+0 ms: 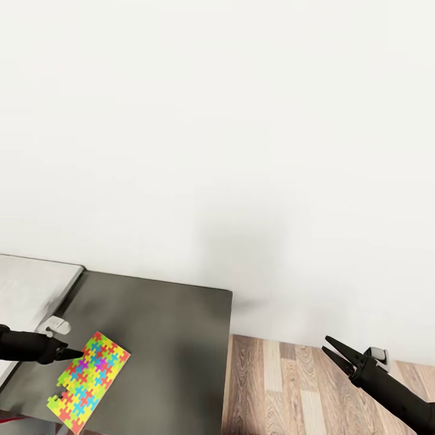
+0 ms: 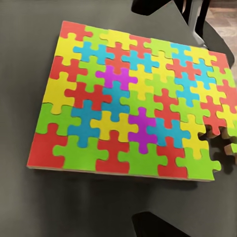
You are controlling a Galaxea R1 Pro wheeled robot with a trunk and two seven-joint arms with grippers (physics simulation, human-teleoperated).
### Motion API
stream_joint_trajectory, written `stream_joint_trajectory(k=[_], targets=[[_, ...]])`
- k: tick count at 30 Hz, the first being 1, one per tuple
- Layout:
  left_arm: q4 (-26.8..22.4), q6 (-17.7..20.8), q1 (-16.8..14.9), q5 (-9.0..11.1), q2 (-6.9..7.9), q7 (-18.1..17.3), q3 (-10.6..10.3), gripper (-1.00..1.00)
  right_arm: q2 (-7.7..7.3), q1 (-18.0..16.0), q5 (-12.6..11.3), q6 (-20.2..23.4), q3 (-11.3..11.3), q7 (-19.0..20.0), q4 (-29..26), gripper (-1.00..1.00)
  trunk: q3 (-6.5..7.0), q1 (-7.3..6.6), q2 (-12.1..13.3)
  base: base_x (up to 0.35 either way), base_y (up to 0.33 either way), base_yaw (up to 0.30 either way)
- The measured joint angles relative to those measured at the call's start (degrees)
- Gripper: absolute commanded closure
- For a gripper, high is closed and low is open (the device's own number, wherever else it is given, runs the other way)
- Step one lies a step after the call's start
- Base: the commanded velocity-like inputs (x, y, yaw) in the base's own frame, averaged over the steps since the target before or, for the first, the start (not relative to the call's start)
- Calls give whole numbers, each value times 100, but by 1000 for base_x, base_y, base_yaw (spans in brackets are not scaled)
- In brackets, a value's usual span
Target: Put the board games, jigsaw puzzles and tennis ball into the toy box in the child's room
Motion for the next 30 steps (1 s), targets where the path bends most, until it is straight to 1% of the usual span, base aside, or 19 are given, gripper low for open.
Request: stream_joint_trajectory(k=[17,30], targets=[[-5,23,-17,0,-3,0,-6,-100,-14,0,0,2,-4,9,-3,-100,-157,0,0,0,0,0],[-6,-32,-64,11,16,0,-11,-100,-19,0,0,1,-4,16,-3,-100,-278,0,0,0,0,0]])
